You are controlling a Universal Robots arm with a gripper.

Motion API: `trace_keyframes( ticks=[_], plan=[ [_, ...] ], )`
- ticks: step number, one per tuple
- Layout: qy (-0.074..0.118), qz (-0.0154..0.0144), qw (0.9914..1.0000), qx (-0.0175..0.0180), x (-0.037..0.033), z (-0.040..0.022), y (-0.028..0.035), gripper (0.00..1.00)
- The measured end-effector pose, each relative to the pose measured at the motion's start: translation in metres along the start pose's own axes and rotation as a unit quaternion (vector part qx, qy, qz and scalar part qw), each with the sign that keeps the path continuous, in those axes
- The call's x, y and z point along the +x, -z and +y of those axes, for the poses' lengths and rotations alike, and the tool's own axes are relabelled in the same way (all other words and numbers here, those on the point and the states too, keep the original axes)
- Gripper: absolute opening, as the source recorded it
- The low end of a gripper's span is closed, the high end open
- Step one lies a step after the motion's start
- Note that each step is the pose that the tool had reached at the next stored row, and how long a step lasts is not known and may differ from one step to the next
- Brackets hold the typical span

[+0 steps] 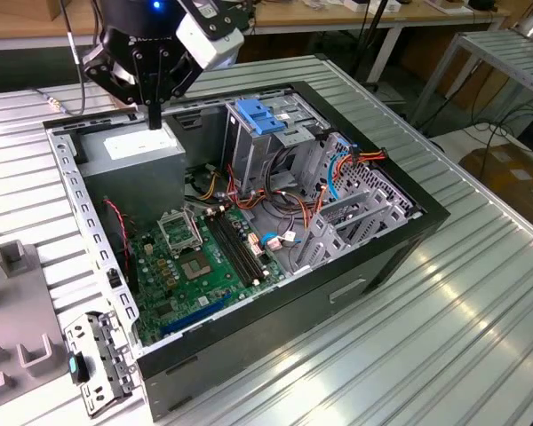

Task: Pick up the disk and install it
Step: 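Reach for the disk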

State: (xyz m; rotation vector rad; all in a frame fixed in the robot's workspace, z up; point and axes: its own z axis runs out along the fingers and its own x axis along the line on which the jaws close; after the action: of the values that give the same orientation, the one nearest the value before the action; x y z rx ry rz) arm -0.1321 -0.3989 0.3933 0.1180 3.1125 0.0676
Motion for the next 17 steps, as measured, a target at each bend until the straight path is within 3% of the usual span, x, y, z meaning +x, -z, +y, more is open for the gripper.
trace_keyframes(
  ticks=[17],
  plan=[
    [0.0, 0.0002, 1.0, 0.0, 0.0032, -0.0002, 0.0001, 0.11]
  ],
)
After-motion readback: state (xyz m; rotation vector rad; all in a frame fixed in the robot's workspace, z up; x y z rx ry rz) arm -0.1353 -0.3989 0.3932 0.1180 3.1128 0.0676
